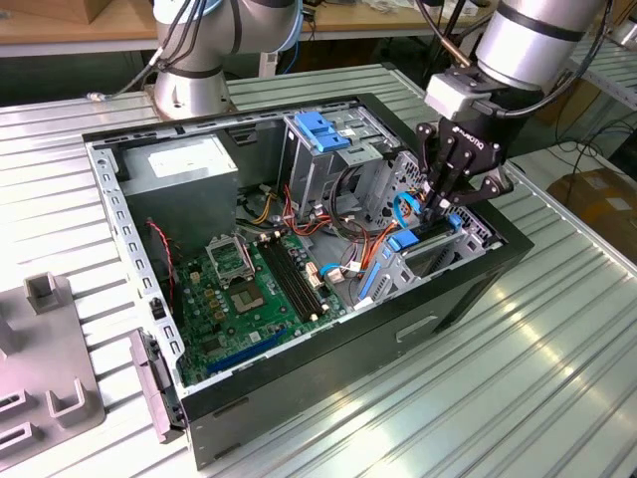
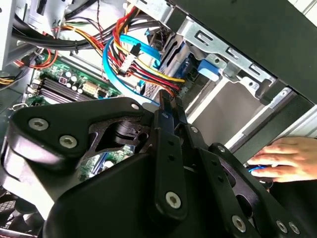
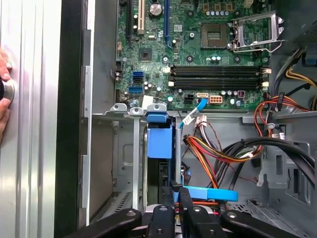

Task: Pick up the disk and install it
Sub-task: 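Insert the second disk wire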

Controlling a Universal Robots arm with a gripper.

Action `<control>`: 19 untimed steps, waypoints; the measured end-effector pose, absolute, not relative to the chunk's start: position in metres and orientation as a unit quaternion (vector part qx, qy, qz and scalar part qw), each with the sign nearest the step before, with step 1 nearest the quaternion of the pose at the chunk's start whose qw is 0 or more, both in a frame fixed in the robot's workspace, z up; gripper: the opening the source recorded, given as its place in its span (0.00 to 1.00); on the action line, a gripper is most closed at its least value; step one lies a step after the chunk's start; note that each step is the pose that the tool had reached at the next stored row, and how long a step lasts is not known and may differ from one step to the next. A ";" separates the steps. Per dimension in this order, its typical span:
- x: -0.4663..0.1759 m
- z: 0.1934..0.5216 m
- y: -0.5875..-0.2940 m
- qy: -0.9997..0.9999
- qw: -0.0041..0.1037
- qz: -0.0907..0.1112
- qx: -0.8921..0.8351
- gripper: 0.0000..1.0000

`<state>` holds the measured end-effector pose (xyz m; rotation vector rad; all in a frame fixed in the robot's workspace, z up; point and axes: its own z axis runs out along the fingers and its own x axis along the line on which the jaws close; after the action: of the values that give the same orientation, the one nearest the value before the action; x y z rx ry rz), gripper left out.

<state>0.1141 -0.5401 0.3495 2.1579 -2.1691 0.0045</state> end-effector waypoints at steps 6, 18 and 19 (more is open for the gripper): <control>0.114 0.348 -0.545 -0.708 0.041 0.001 0.705 0.16; 0.114 0.345 -0.551 -0.708 0.021 -0.014 0.706 0.16; 0.114 0.345 -0.552 -0.708 0.021 -0.014 0.706 0.16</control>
<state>0.1140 -0.5517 0.3451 2.1871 -2.1952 -0.0433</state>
